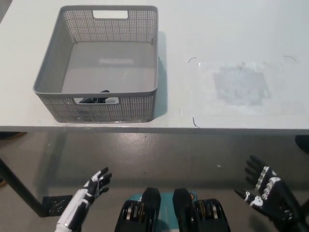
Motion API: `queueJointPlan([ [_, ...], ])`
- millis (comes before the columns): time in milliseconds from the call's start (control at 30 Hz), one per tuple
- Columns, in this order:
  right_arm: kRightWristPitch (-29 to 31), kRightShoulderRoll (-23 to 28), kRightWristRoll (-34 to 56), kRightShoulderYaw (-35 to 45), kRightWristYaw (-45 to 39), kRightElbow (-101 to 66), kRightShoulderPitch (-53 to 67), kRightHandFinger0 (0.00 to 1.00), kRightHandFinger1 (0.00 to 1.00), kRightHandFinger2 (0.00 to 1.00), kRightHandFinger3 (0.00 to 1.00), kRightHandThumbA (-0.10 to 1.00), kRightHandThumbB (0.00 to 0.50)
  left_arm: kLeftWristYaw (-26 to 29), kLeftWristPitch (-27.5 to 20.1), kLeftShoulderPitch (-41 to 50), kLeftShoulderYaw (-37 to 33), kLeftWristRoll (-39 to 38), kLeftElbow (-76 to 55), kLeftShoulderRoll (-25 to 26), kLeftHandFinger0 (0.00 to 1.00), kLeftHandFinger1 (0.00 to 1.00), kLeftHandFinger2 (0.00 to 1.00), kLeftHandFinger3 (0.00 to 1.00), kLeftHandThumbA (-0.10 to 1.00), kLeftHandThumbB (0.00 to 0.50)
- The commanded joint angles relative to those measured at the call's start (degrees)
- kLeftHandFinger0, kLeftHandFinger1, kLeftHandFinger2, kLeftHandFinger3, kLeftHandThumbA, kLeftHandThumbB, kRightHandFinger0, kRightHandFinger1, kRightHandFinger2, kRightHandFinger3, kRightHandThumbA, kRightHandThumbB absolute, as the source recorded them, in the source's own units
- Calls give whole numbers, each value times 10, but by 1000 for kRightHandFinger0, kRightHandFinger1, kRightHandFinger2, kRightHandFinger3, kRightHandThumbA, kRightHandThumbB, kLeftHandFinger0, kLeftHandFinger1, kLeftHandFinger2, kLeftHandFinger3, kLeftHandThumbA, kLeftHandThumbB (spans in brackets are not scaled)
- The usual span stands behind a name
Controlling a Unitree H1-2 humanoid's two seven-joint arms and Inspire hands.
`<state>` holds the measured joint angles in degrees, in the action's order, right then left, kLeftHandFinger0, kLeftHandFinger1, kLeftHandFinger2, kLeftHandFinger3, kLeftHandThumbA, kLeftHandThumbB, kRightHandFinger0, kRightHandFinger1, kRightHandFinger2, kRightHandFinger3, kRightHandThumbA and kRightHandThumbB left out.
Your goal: Use the right hand to pick up a webcam and put it into a container on the left side
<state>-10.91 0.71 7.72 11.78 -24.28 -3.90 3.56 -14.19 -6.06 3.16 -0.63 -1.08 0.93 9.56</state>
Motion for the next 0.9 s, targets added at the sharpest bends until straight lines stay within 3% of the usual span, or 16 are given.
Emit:
queueJointPlan([
  [0, 131, -22, 95, 8, -30, 61, -15, 1000, 1000, 1000, 1000, 1000, 228, 14, -27, -25, 26, -52, 3, -12, 1000, 1000, 1000, 1000, 1000, 69],
  [67, 128, -28, 93, 7, -22, 86, -18, 1000, 1000, 1000, 1000, 1000, 256, 13, -27, -28, 29, -50, 5, -15, 1000, 1000, 1000, 1000, 1000, 54],
  [333, 130, -21, 95, -14, -18, 123, -32, 1000, 1000, 1000, 1000, 1000, 204, 12, -31, -37, 37, -48, 18, -21, 1000, 1000, 1000, 1000, 1000, 51],
  [533, 127, -24, 88, -30, -6, 113, -23, 1000, 1000, 1000, 1000, 1000, 208, 11, -31, -38, 36, -42, 19, -22, 1000, 1000, 1000, 1000, 1000, 53],
  [867, 135, -13, 75, -44, 17, 111, -18, 1000, 1000, 1000, 1000, 1000, 174, 14, -32, -29, 33, -31, 20, -27, 1000, 1000, 1000, 1000, 1000, 59],
])
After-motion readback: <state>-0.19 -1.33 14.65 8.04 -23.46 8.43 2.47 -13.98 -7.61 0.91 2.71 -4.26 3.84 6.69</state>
